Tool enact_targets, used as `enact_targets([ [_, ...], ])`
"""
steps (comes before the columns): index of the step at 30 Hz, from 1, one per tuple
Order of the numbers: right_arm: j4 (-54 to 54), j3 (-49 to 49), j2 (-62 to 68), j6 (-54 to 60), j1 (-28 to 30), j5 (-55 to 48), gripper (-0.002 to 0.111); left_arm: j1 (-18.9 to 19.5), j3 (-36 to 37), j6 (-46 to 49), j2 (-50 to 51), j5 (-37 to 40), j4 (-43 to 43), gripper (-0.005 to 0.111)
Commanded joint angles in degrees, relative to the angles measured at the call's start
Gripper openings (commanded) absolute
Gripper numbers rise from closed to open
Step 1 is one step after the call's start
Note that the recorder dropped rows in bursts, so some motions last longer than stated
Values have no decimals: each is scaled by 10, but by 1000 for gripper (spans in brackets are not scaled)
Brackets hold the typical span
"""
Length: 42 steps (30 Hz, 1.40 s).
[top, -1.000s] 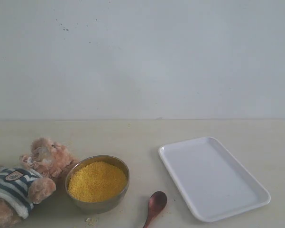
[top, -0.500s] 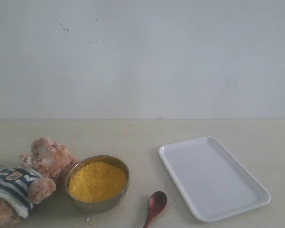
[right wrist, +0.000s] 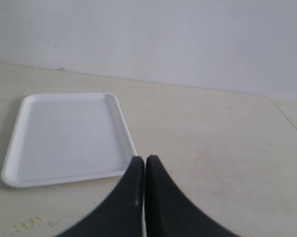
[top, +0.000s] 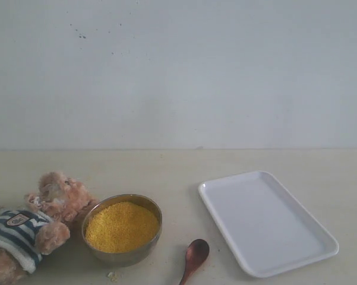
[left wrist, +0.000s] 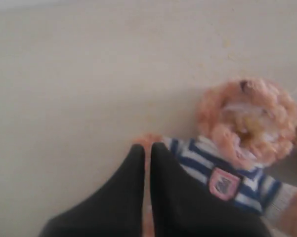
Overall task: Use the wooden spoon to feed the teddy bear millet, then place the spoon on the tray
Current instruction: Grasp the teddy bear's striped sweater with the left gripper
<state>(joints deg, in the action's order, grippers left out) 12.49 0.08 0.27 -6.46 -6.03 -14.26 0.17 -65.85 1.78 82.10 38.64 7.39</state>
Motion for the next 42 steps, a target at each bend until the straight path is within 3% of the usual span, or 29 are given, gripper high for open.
enact_targets([
  [1,-1,-1,-3,1,3,8,0,152,-63,278,90,254,-400,4],
  [3,-1,-1,-3,1,3,8,0,217,-71,312,136,313,-490,4],
  [5,-1,-1,-3,1,3,10,0,249,-69,316,160,313,-514,4],
  [10,-1,-1,-3,1,3,21,0,258,-60,324,167,313,-489,5],
  [12,-1,-1,-3,1,3,21,0,258,-41,366,173,313,-514,16],
  [14,-1,-1,-3,1,3,22,0,258,-21,410,180,313,-552,34],
  [19,-1,-1,-3,1,3,22,0,258,20,416,209,277,-560,103],
  [20,-1,-1,-3,1,3,22,0,258,29,413,216,271,-561,109],
  [25,-1,-1,-3,1,3,22,0,258,36,484,252,253,-589,108],
  [30,-1,-1,-3,1,3,22,0,254,36,553,276,175,-590,108],
  [32,-1,-1,-3,1,3,22,0,243,35,582,283,144,-601,108],
  [37,-1,-1,-3,1,3,22,0,186,35,641,313,153,-628,108],
  [42,-1,-1,-3,1,3,22,0,162,33,662,321,153,-624,108],
])
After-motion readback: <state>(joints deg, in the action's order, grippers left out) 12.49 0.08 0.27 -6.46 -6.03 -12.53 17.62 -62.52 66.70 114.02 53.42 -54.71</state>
